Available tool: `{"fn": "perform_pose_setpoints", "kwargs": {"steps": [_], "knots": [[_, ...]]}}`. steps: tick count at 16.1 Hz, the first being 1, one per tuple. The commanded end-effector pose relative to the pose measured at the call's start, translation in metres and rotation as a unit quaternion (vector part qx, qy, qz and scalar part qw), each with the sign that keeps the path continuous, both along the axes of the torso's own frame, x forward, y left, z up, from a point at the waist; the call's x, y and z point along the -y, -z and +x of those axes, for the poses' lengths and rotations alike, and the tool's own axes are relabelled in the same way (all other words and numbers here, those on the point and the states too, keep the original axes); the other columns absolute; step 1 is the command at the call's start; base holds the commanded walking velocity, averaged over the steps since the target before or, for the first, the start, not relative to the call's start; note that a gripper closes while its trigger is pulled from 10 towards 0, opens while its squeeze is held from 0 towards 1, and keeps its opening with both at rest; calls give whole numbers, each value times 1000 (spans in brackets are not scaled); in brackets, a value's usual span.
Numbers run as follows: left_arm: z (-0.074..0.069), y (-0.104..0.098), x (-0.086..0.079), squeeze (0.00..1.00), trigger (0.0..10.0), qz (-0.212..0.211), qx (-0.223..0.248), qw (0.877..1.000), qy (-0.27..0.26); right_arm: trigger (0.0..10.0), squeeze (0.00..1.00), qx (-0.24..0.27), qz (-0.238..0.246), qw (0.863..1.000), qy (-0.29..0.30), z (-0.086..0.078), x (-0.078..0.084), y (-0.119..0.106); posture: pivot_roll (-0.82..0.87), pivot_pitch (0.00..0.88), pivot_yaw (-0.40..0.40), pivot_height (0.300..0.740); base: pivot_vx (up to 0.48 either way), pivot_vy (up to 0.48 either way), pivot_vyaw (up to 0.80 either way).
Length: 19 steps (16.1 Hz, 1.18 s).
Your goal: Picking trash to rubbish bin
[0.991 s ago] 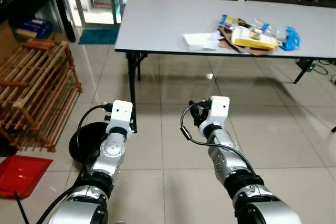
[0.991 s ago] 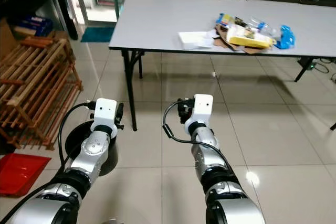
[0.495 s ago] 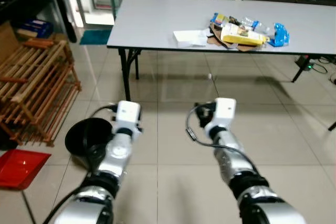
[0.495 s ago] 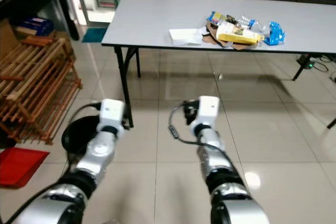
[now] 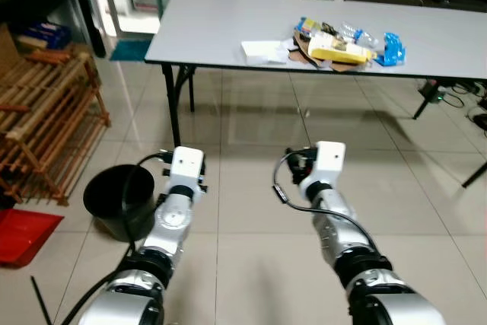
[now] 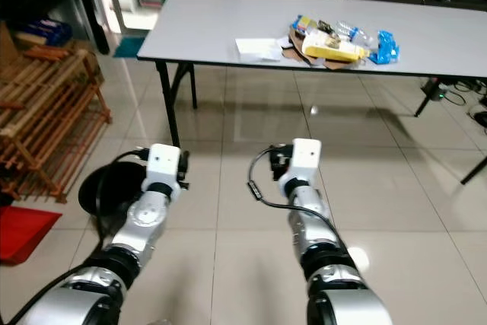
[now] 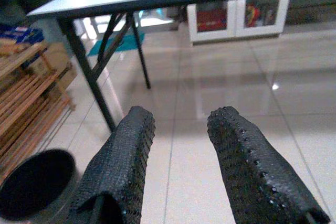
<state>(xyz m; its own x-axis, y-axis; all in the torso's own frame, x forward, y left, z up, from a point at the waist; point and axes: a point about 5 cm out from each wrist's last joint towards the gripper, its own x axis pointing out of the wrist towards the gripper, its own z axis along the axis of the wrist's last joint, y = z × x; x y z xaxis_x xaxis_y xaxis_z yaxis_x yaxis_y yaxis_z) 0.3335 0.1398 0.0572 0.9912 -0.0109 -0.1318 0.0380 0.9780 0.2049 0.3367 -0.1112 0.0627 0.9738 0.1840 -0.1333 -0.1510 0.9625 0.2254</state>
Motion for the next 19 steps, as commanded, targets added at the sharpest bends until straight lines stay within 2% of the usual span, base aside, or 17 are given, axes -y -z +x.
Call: {"fn": "perform_pose_setpoints", "kwargs": {"steps": [1, 19], "knots": [[1, -1, 1, 0, 10000, 0, 1, 1000, -7, 10000, 0, 3, -4, 1000, -2, 2, 1, -3, -28, 16, -83, 740, 0, -375, 0], [0, 3, -2, 0, 10000, 6, -11, 1000, -22, 10000, 0, 1, -6, 1000, -11, -1, 0, -1, -31, 25, -89, 740, 0, -445, 0]]}}
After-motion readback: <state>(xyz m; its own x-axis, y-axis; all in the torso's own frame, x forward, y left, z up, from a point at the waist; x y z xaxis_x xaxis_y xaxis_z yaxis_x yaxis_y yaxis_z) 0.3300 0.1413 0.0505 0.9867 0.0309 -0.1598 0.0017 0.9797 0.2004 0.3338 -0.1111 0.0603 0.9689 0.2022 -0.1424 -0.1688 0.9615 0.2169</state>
